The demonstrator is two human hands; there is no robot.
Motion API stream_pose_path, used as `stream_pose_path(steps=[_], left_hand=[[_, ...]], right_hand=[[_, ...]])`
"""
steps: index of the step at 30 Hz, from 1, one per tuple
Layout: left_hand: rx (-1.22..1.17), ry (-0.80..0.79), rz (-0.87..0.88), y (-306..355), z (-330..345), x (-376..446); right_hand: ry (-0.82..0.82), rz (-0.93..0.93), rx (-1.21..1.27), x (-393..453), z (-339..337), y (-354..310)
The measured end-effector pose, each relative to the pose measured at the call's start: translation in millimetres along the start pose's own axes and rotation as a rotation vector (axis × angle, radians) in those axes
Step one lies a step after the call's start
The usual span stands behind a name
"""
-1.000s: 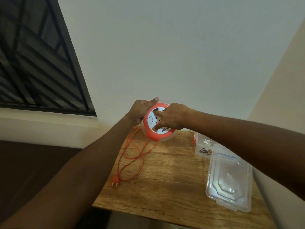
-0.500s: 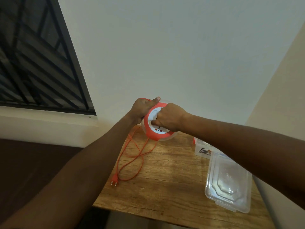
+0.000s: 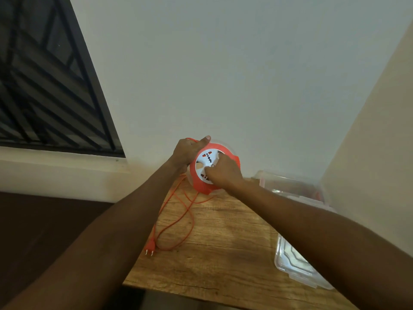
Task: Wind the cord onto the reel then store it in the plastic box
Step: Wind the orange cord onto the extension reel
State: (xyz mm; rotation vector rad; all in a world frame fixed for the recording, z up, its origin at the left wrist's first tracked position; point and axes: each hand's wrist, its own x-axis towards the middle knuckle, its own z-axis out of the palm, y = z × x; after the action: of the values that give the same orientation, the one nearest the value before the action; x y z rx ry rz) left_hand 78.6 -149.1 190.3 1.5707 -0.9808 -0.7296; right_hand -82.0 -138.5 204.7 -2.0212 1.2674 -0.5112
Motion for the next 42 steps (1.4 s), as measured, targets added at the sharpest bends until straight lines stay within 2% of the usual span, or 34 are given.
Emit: stream_pose_path(steps=[2, 3, 7, 9, 12, 17, 25, 34, 38, 42], left_hand=[[-0.016, -0.009, -0.027, -2, -1, 1], [-0.031, -0.011, -0.038, -2, -2, 2], [-0.045, -0.023, -0.053, -1, -8, 3], [-0.033, -0.036, -0.047, -2, -9, 3], [-0.011, -0.054, -0.041, 0, -6, 3], [-0.004, -0.078, -0.056, 1, -4, 3], [0.015, -0.163, -0.068, 6, 0, 4], [-0.012, -0.155, -0.073, 7, -3, 6], [-0.005, -0.163, -0.053, 8, -2, 6], [-0.024, -0.08, -0.029, 11, -1, 10]], right_hand=[[-0.057, -0.016, -0.022, -5, 2, 0], [-0.049, -0.068, -0.121, -9, 0, 1], [0.138, -0.552, -0.875, -16, -30, 8], [0.027, -0.737, -1.112, -11, -49, 7], [-0.165, -0.883, -1.306, -4, -68, 3], [-0.251, -0.989, -1.528, 2, -79, -2], [-0.253, -1.154, -1.726, 0, -71, -8], [-0.281, -1.119, -1.804, 1, -67, -19], [-0.278, -1.144, -1.74, 6, -66, -14], [-0.192, -0.988, -1.512, 7, -61, -8]])
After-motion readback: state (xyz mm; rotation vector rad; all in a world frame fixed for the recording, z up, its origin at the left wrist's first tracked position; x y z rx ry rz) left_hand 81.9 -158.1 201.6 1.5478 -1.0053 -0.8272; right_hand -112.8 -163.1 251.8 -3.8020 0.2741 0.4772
